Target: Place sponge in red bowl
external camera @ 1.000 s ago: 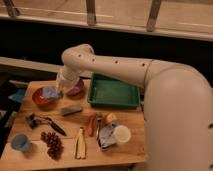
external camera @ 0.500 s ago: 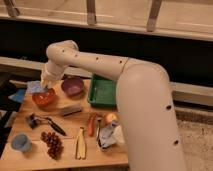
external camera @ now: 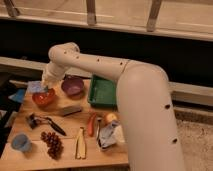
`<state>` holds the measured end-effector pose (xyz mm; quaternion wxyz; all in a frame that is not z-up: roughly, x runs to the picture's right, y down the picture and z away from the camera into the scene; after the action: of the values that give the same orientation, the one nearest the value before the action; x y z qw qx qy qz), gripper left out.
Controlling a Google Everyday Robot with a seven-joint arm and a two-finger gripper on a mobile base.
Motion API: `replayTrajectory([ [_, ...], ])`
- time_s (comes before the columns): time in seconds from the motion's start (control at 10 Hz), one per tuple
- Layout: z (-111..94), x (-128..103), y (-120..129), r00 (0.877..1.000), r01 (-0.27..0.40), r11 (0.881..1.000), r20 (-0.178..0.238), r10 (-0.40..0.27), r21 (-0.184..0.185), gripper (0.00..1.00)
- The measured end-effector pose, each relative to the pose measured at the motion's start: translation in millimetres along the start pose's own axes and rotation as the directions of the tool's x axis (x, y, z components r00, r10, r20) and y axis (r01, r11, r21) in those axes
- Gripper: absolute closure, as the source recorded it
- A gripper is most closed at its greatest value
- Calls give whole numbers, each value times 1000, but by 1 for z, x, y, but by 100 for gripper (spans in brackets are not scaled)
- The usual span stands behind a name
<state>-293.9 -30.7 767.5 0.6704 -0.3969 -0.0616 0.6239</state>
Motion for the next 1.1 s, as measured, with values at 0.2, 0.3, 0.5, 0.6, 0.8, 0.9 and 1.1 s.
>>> replayTrajectory([
  [0.2, 22, -11, 1, 1000, -13, 1000, 4, 13, -16, 100],
  [0.3, 29, -15, -5, 1000, -26, 1000, 4, 26, -15, 100],
  [0.5, 39, -18, -14, 998, -56, 998, -3, 56, -3, 95],
  [0.6, 52, -15, -21, 997, -76, 997, -16, 76, 3, 83],
  [0.8, 65, -13, -38, 993, -115, 993, -23, 115, 7, 63],
  [0.9, 68, -13, -38, 992, -120, 993, -25, 120, 1, 55],
  [1.1, 76, -14, -30, 993, -118, 993, -23, 117, -22, 38],
])
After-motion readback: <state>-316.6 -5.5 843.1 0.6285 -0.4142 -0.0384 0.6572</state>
